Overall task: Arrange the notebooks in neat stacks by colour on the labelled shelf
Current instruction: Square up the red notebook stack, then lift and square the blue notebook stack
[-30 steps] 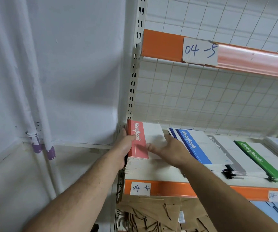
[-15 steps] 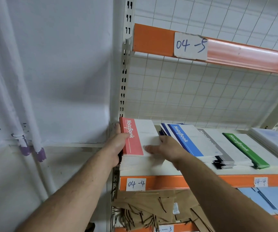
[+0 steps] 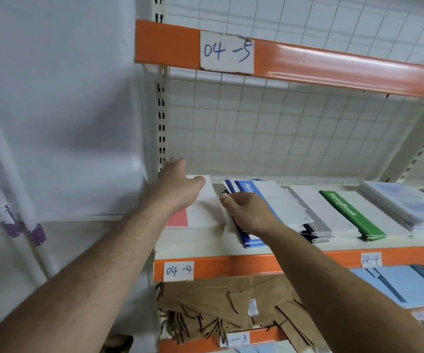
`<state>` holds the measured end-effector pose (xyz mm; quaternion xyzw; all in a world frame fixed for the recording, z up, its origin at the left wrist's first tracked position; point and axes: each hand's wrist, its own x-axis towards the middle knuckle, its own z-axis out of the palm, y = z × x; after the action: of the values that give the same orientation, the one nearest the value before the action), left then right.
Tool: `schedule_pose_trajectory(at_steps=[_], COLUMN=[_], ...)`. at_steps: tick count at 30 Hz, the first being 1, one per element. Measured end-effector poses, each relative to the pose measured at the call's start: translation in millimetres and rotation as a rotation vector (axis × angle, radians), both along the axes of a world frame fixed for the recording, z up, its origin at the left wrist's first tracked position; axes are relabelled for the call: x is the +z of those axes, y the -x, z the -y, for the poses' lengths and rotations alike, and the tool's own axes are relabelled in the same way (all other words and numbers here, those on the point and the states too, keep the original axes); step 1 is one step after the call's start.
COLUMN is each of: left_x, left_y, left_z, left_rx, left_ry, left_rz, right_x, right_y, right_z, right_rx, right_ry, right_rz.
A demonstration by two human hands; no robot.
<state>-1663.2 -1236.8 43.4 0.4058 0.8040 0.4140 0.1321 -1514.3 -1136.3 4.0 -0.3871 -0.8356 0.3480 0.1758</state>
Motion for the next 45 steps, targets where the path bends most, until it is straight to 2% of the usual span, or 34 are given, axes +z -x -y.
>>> schedule_pose_trajectory(at_steps=[3, 6, 8, 14, 18, 26, 34, 37, 45], left_x=[3.7, 1.2, -3.6, -36.9, -66.0, -29.8, -66.6, -49.0, -59.1], left_y=[-38.7, -73.0, -95.7, -127.2, -103.5, -139.3, -95.6, -115.6, -107.3], left_z=[-19.0, -47.3, -68.0, -113.8, -148.3, -132.5, -162.2, -154.5, -165.8], left_rx=[-0.014, -0.019, -0.003, 0.233, 0.369, 0.519, 0.475, 0.455, 0.363], left_ry=[-0.042, -0.144, -0.143, -0.069, -0.090, -0.067, 0.016, 0.056, 0.069], left_rz=[0.030, 0.315, 0.461, 0.669, 0.693, 0.731, 0.660, 0.688, 0.659], right_x=[-0.2, -7.4, -8.9, -11.7, -14.9, -16.5, -13.9, -11.8, -9.3], right_y=[-22.9, -51.4, -69.2, -99.2, -103.9, -106.1, -106.8, -107.0, -109.5], right_z=[-24.0, -54.5, -71.9, -109.8, -121.7, -130.3, -135.3, -135.8, -133.3], right_rx=[-0.078, -0.091, -0.036, 0.136, 0.227, 0.304, 0.326, 0.323, 0.295], right_ry=[-0.111, -0.139, -0.167, -0.197, -0.257, -0.288, -0.274, -0.264, -0.255], right_rz=[-0.031, -0.003, 0.051, 0.214, 0.269, 0.277, 0.267, 0.266, 0.272])
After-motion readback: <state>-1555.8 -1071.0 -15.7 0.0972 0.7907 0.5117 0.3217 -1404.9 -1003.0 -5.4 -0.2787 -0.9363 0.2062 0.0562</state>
